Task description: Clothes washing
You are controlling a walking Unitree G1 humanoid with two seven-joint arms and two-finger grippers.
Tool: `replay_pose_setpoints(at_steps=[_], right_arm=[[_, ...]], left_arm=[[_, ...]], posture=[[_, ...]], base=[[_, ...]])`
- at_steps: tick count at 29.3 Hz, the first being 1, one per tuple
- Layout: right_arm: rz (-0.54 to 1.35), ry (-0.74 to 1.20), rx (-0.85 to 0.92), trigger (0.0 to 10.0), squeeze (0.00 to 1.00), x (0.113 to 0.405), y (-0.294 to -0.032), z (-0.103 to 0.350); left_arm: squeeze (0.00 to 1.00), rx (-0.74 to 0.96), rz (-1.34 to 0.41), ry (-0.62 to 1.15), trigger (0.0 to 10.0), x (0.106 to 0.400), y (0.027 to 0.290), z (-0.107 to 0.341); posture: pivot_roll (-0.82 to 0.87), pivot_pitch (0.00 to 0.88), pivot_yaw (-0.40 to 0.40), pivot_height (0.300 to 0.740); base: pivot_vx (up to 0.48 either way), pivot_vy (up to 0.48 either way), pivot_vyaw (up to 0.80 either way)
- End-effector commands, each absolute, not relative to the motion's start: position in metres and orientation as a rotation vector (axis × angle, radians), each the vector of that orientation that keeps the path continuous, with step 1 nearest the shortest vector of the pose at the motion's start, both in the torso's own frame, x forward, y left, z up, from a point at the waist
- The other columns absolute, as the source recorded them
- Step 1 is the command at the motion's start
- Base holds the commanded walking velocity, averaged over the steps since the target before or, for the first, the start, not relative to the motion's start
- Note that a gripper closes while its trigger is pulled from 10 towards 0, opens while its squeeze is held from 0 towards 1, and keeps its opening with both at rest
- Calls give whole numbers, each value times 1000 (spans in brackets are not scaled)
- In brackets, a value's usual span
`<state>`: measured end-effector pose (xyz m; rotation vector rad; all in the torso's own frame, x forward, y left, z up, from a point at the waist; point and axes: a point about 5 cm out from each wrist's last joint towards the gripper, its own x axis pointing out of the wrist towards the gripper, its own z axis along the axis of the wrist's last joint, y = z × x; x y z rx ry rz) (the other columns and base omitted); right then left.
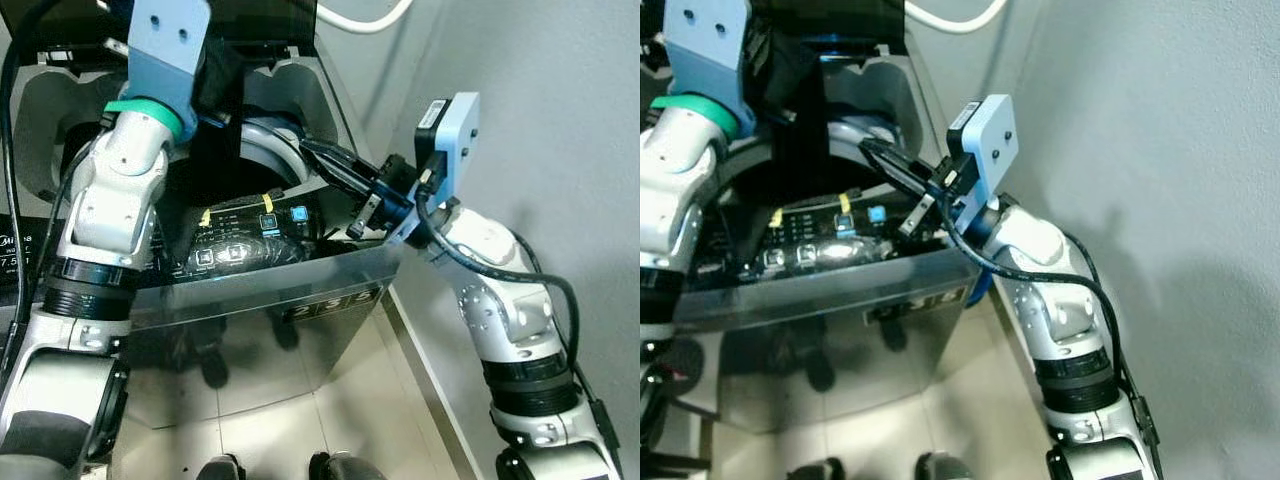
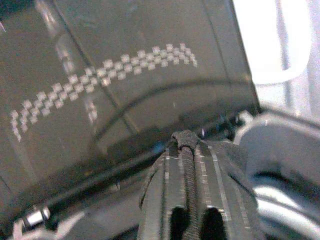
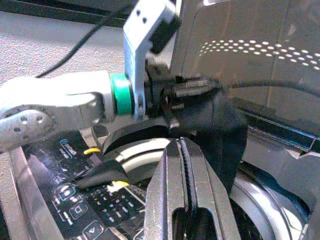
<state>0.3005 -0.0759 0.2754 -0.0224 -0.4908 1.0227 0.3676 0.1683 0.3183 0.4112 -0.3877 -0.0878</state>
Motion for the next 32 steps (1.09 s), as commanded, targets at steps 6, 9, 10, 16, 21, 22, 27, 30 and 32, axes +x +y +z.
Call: replay_pose_setpoints(at_steps=[6, 9, 10, 16, 21, 22, 27, 30, 32], right_arm=[[1020, -488, -28, 10000, 0, 298, -77, 274], [1021, -488, -28, 10000, 0, 299, -76, 274], [1023, -487, -28, 10000, 0, 299, -76, 274], [1014, -488, -22, 10000, 0, 300, -76, 273], [925, -510, 24, 10000, 0, 306, -77, 275], [871, -523, 51, 10000, 0, 310, -79, 277], [703, -563, 126, 10000, 0, 321, -87, 283], [628, -579, 151, 10000, 0, 326, -92, 286], [502, -594, 177, 10000, 0, 332, -102, 288]], left_arm=[[1000, 346, -166, -359, 10000, 358, 164, 306], [1000, 337, -173, -363, 10000, 356, 163, 304], [1000, 325, -181, -369, 10000, 352, 162, 303], [0, 390, -184, -447, 10000, 342, 157, 304], [0, 403, -156, -571, 10000, 330, 154, 311], [0, 391, -158, -600, 10000, 326, 151, 313], [0, 381, -183, -654, 10000, 317, 141, 318], [0, 372, -184, -669, 10000, 313, 139, 320], [0, 344, -202, -664, 10000, 308, 133, 317]], posture=[[63, 76, -23, 740], [64, 76, -23, 740], [68, 71, -24, 740], [69, 58, -24, 740], [67, 48, -27, 740], [69, 44, -29, 740], [68, 29, -30, 740], [67, 28, -30, 740], [56, 25, -27, 740]], base=[[0, 0, 0], [0, 0, 0], [0, 0, 0], [0, 0, 0], [0, 0, 0], [0, 0, 0], [0, 0, 0], [0, 0, 0], [0, 0, 0]])
